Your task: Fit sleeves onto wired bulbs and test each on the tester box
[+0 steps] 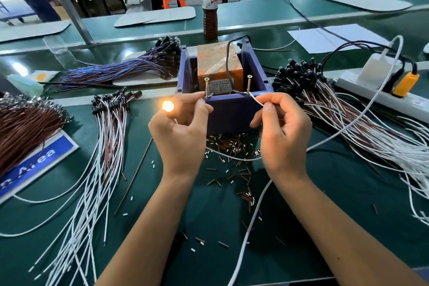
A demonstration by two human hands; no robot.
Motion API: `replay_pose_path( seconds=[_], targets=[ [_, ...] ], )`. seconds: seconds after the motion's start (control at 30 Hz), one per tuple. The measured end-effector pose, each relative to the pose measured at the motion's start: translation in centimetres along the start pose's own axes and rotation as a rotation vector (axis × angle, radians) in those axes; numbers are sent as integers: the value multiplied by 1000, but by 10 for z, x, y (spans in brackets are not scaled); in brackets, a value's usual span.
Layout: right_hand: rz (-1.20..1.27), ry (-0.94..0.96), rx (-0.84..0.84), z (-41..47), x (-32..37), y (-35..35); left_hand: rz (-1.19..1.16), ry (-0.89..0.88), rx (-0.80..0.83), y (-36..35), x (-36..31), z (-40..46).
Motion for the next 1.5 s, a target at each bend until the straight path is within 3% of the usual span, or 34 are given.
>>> replay_pose_path(
  seconds=[0.13, 0.23, 0.33, 0.4, 0.5, 0.6, 0.7, 0.77, 0.83, 0.93, 1.0, 1.13, 1.23, 1.33, 1.5],
  targets=[
    [76, -38, -21, 3, 0, 12, -16, -206, -129, 12, -45, -2],
    [89, -45, -66, 11, 6, 40, -77, -238, 49, -28, -75, 2],
    [-3, -96, -158, 25, 9, 87, -140, -79, 250, -89, -80, 0],
    [-116, -130, -229, 37, 14, 130, -228, 130, 349, -133, -72, -12],
    [-559, -184, -338, 51, 22, 192, -384, 505, 469, -196, -59, -42],
    [-957, -110, -457, 48, 52, 224, -457, 701, 529, -246, -63, -73],
    [-1022, 72, -244, 44, 62, 203, -474, 747, 551, -281, -77, -91],
    [-975, 95, -62, 42, 52, 190, -478, 760, 564, -296, -85, -99],
    [-919, 103, -24, 40, 47, 191, -464, 759, 584, -307, -89, -104],
    [-698, 58, 6, 41, 40, 199, -391, 688, 665, -317, -95, -106],
    [-626, -15, -70, 47, 33, 218, -303, 515, 792, -321, -100, -105],
    [-854, -195, -287, 62, 7, 268, 380, -187, 968, -303, -89, -106],
    [-1076, -415, -137, 69, -29, 271, 621, -318, 1011, -289, -64, -111],
    [-1152, -392, -63, 69, -38, 247, 541, -297, 948, -278, -60, -99],
    [-944, -41, -67, 86, -4, 175, 175, -279, 560, -243, -88, -58]
  ],
)
Point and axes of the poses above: each hand's wrist, its own z-axis towards the middle knuckle, its own y-axis out of the back of the hand, x = y × z, the point moved 10 cm from there along z, towards the middle knuckle, and after that the axes turned 9 degrees about -y, right-handed, at the moved point
